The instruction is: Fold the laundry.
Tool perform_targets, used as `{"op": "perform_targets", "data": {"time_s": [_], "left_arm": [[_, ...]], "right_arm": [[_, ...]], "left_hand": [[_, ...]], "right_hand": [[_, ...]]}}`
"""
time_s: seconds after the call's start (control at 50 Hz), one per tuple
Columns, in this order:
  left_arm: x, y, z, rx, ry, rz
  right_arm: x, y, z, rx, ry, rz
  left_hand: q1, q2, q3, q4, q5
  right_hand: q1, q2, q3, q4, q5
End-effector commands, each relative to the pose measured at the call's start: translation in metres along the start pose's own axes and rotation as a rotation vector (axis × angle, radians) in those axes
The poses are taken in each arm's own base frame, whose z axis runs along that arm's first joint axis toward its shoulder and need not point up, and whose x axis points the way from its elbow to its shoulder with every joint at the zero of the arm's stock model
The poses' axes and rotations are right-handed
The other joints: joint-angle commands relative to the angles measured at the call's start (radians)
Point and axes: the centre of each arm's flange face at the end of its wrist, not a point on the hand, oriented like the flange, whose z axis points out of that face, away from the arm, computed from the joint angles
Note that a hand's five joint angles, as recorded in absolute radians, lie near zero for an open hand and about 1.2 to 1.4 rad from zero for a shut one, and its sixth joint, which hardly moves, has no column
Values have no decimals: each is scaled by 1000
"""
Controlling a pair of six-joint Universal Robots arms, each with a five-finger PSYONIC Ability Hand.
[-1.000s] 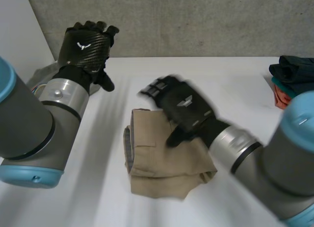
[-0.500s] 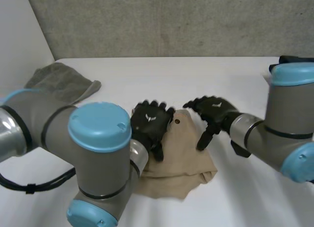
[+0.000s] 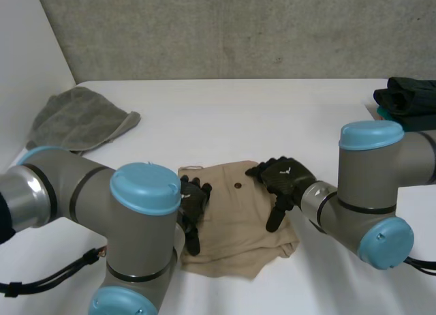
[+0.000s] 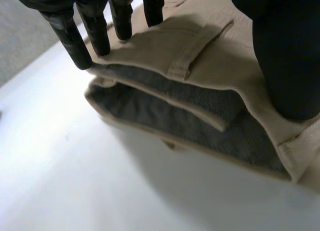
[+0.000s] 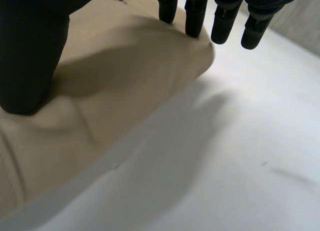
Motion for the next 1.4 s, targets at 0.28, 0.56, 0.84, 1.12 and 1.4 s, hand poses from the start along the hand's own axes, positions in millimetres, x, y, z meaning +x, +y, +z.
{"op": "perform_targets", "data": {"time_s": [0.28, 0.56, 0.84, 1.12, 1.4], "left_arm": [[-33, -155, -48, 558, 285, -40], [-15, -160, -44, 553, 534, -1], [-9, -151, -36, 515, 535, -8], [-14, -160, -44, 549, 520, -9], [-46, -205, -73, 733, 432, -65]], "right_arm": [[-27, -1, -93, 132, 77, -162], [-67, 47, -75, 266, 123, -156], [-77, 51, -32, 340, 145, -161], [-58, 1, -16, 530, 196, -108], [104, -88, -8, 809, 454, -121]], "left_hand": [[14, 14, -10, -10, -24], [14, 14, -10, -10, -24], [17, 17, -7, -7, -21], [17, 17, -7, -7, -21], [14, 14, -10, -10, -24]], "right_hand": [[14, -13, -38, -31, -43], [14, -13, -38, -31, -43], [14, -13, -38, -31, -43], [1236, 1208, 1184, 1191, 1178], [1236, 1208, 1184, 1191, 1178]]}}
